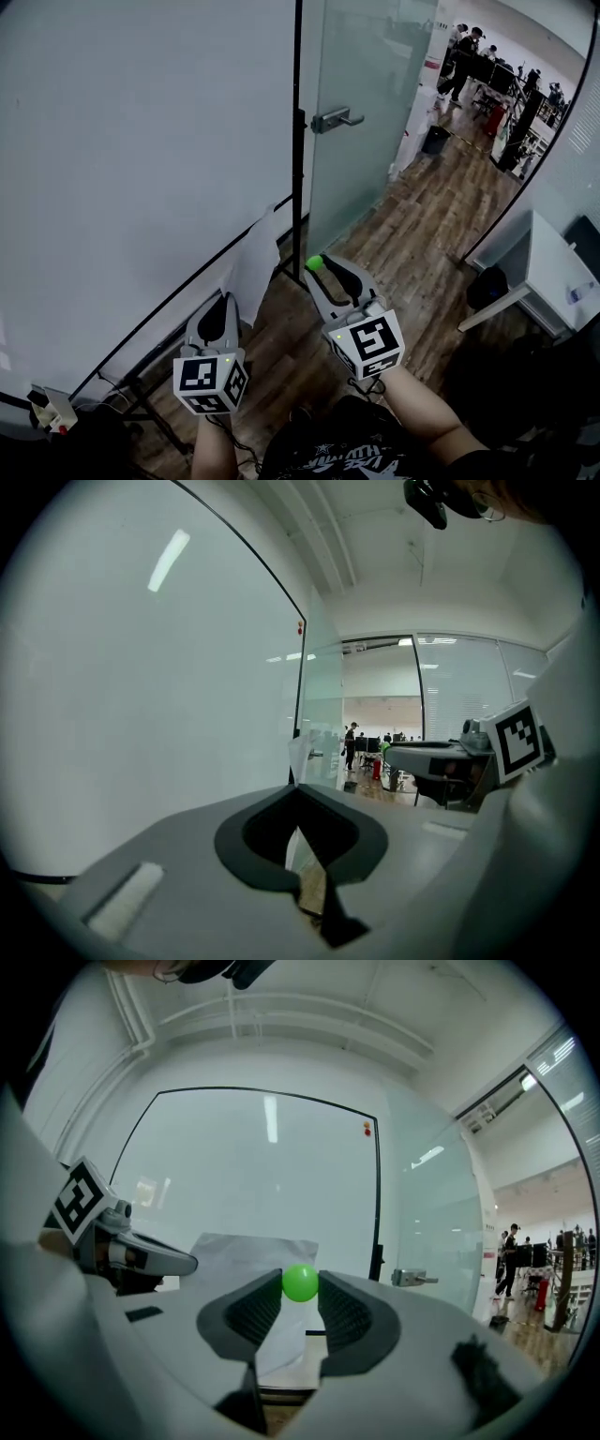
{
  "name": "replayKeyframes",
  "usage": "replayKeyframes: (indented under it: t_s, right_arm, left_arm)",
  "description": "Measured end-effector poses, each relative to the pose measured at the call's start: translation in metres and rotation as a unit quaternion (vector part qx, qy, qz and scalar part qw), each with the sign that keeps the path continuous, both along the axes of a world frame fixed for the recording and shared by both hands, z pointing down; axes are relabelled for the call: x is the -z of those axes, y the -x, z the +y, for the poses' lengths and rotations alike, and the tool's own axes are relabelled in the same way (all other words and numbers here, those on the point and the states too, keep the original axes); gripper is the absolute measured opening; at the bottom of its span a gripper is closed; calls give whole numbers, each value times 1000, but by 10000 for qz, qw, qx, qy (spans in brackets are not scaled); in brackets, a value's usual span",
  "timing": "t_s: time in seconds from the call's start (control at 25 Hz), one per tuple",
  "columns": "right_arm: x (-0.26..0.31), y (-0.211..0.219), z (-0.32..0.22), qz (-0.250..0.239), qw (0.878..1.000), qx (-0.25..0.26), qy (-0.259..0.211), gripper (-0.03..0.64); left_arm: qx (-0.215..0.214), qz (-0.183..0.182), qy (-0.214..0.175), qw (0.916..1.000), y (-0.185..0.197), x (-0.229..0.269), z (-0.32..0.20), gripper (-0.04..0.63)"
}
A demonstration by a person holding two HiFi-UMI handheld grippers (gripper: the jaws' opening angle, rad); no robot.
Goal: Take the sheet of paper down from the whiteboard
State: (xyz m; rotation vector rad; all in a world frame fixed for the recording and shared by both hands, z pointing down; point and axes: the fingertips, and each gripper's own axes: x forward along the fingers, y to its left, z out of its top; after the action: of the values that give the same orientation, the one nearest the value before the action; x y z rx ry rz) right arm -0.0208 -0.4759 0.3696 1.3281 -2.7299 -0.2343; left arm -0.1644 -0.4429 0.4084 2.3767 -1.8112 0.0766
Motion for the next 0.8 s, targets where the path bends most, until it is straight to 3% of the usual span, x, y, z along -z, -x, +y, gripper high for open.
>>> replayKeyframes:
  t_s: [0.32, 0.8]
  right_arm:
    - [4, -29, 20, -56, 10000, 70, 19, 130]
    - [-3, -110, 117, -168, 9993, 291, 192, 130]
  left_arm:
    - [-62, -36, 8, 10000, -38, 4, 21, 11]
    - [84, -54, 174, 9998, -115, 6, 118, 11]
